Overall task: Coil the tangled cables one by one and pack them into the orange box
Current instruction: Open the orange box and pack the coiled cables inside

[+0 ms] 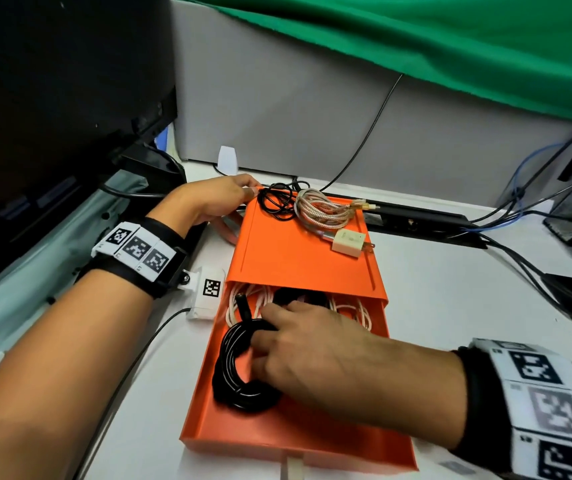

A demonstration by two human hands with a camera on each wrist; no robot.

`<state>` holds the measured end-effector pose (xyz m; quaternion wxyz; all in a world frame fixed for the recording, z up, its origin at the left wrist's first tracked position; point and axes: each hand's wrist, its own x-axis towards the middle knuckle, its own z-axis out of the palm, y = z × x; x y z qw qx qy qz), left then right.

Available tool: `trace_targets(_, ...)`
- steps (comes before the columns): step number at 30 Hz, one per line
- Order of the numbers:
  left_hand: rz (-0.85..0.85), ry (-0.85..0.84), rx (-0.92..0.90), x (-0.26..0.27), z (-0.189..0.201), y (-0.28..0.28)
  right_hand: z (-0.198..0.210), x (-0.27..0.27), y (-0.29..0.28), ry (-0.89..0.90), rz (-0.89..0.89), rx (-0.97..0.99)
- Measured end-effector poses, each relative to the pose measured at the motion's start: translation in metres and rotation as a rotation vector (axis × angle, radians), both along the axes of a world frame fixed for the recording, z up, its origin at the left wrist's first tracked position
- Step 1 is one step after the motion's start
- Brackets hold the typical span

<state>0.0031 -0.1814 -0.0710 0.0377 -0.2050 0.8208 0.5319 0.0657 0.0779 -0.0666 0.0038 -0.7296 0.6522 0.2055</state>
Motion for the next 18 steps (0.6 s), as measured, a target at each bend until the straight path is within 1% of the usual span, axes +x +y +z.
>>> trace_targets(2, 0.0, 0.0, 0.002, -0.001, 0.0, 0.0, 0.02, 0.0, 0.001, -0.148, -0.043, 0.064)
trace_targets(3, 0.003, 0.002, 0.002, -0.002, -0.001, 0.0, 0.034, -0.001, 0.001, -0.249, -0.108, 0.1)
trace_targets(4, 0.007, 0.004, 0.003, -0.002, -0.001, 0.0, 0.05, -0.004, 0.0, -0.325, -0.19, 0.096)
trace_targets(5, 0.009, 0.009, 0.0, -0.002, -0.002, 0.0, 0.065, -0.01, -0.003, -0.346, -0.25, 0.041)
trace_targets(8, 0.004, 0.026, -0.017, -0.003, -0.004, -0.001, 0.103, -0.038, -0.012, -0.271, -0.348, -0.245)
trace_targets(9, 0.0, 0.027, -0.017, -0.003, -0.003, -0.001, 0.109, -0.048, -0.014, -0.249, -0.387, -0.308)
trace_targets(10, -0.002, 0.026, -0.014, -0.003, -0.004, -0.001, 0.112, -0.055, -0.016, -0.242, -0.42, -0.331)
trace_targets(12, -0.002, 0.029, -0.012, -0.003, -0.003, -0.001, 0.101, -0.057, -0.019, -0.278, -0.431, -0.288)
trace_targets(14, 0.0, 0.029, -0.009, -0.003, -0.004, -0.001, 0.078, -0.042, -0.021, -0.304, -0.396, -0.185)
trace_targets(16, -0.001, 0.029, 0.0, -0.003, -0.004, 0.0, 0.053, -0.025, -0.024, -0.275, -0.367, -0.123)
trace_targets(18, -0.001, 0.034, 0.0, -0.003, -0.004, 0.001, 0.037, -0.017, -0.029, -0.242, -0.353, -0.112)
